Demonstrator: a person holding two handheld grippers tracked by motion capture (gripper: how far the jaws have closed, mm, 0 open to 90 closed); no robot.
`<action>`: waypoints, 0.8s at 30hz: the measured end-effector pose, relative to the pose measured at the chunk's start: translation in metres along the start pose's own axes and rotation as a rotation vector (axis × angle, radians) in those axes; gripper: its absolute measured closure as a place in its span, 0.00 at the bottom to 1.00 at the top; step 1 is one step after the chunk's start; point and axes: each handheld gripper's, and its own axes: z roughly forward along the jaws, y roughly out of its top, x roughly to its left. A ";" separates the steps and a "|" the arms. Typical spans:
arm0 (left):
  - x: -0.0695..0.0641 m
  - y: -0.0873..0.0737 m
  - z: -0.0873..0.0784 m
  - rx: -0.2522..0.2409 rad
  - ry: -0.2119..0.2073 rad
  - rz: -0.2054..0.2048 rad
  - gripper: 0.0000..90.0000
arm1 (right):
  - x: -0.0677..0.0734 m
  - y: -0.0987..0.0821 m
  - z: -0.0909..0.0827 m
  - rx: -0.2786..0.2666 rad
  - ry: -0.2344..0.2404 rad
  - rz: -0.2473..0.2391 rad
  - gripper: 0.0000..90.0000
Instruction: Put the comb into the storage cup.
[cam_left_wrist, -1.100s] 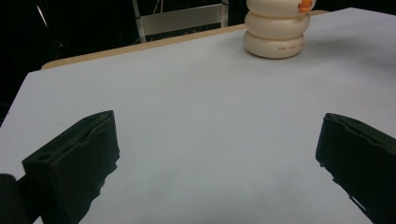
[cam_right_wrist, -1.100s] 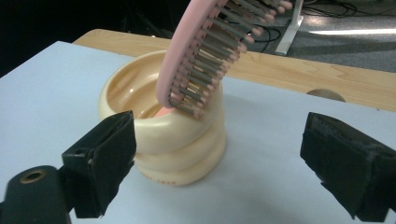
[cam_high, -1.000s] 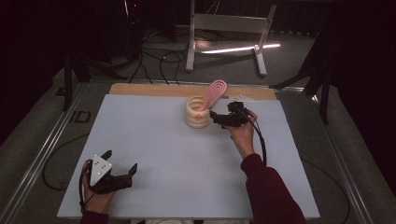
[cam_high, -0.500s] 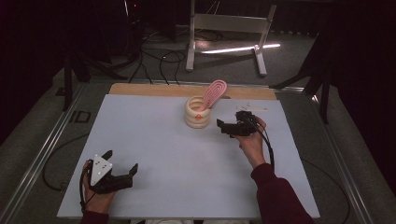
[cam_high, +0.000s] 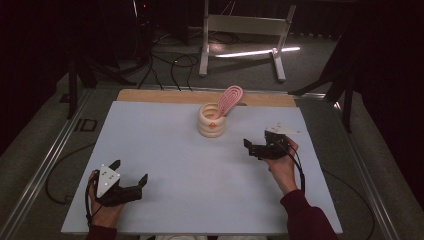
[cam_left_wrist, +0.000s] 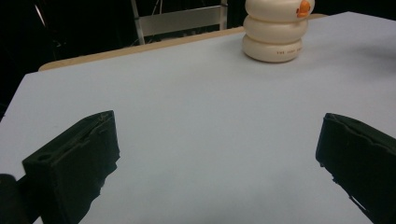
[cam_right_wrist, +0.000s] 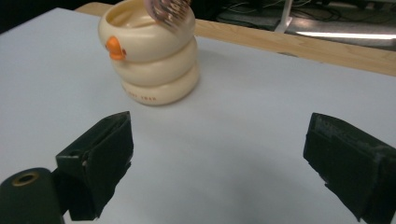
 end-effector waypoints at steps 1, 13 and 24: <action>0.000 0.000 0.000 -0.004 0.001 -0.005 0.00 | 0.000 -0.002 -0.003 -0.003 -0.002 -0.002 0.09; 0.002 0.003 0.001 -0.003 -0.015 -0.007 0.00 | 0.006 -0.035 -0.033 -0.031 -0.004 -0.022 0.10; 0.002 0.005 0.003 -0.020 -0.009 -0.009 0.00 | 0.005 -0.060 -0.060 -0.122 0.011 -0.020 0.10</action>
